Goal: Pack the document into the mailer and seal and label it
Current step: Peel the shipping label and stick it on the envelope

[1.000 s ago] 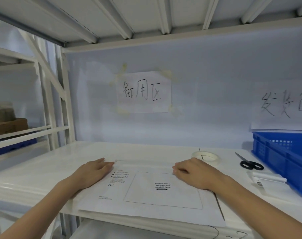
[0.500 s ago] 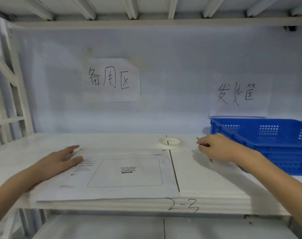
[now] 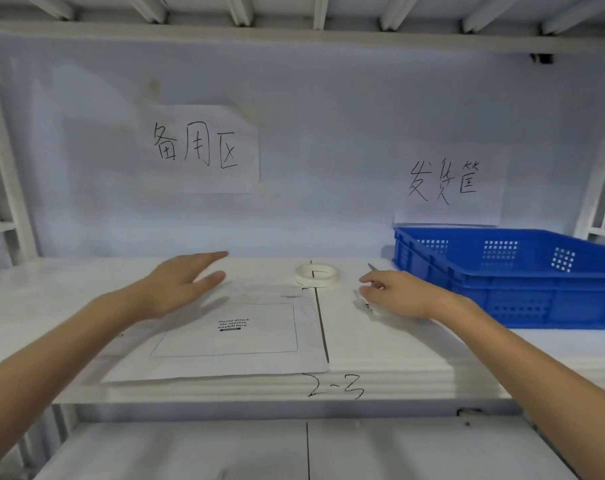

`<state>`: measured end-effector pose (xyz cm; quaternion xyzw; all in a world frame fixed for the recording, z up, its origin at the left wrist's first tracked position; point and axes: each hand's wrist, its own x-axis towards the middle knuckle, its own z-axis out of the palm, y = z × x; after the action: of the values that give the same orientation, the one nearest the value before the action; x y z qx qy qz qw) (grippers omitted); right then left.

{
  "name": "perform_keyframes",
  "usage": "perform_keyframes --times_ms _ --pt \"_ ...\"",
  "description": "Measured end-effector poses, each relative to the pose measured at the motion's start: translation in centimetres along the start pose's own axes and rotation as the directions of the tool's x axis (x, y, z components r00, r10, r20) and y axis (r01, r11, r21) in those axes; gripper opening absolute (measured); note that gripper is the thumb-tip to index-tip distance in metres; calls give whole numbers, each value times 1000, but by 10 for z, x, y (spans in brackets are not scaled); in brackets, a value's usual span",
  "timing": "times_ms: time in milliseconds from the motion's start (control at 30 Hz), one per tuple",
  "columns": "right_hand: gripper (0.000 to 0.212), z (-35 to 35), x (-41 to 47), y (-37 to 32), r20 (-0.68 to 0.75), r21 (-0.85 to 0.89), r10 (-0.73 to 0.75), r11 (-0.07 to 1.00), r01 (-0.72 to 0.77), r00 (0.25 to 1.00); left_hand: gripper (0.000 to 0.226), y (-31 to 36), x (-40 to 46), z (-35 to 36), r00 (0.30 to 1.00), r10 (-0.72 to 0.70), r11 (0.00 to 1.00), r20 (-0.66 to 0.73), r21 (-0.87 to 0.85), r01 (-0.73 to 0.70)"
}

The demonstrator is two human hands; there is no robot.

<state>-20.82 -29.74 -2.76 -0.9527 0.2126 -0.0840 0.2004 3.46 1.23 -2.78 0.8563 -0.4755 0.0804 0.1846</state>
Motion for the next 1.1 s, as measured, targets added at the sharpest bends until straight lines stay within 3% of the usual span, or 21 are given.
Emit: perform_keyframes --times_ms 67,200,300,400,500,600,733,933,1033,1100 --pt "38 4 3 -12 -39 69 -48 996 51 998 104 23 5 12 997 70 997 19 19 -70" --pt "30 14 9 -40 -85 160 -149 974 161 985 62 58 13 37 987 114 994 111 -18 -112" --pt "31 22 14 -54 -106 233 -213 944 233 971 62 73 15 50 976 115 991 184 -95 -99" --pt "30 23 20 -55 -205 384 -185 888 253 961 58 93 17 55 972 142 971 185 -215 -101" --pt "32 25 21 -47 -210 531 -152 811 243 966 52 109 23 61 976 134 937 172 -344 -68" --pt "29 27 20 -42 -223 575 -144 779 249 964 42 116 30 69 988 107 944 113 -323 -65" --pt "23 30 25 -44 -296 513 -114 819 258 948 24 114 35 68 997 66 943 31 -328 -53" --pt "30 38 43 -65 -249 469 -69 864 183 966 20 82 34 47 990 -74 856 -124 -518 0" --pt "31 47 55 -82 -207 582 -40 798 156 977 20 61 30 35 968 -149 815 -201 -579 5" --pt "32 51 62 -94 -117 745 -29 658 107 993 21 48 28 31 953 -182 802 -240 -598 3"
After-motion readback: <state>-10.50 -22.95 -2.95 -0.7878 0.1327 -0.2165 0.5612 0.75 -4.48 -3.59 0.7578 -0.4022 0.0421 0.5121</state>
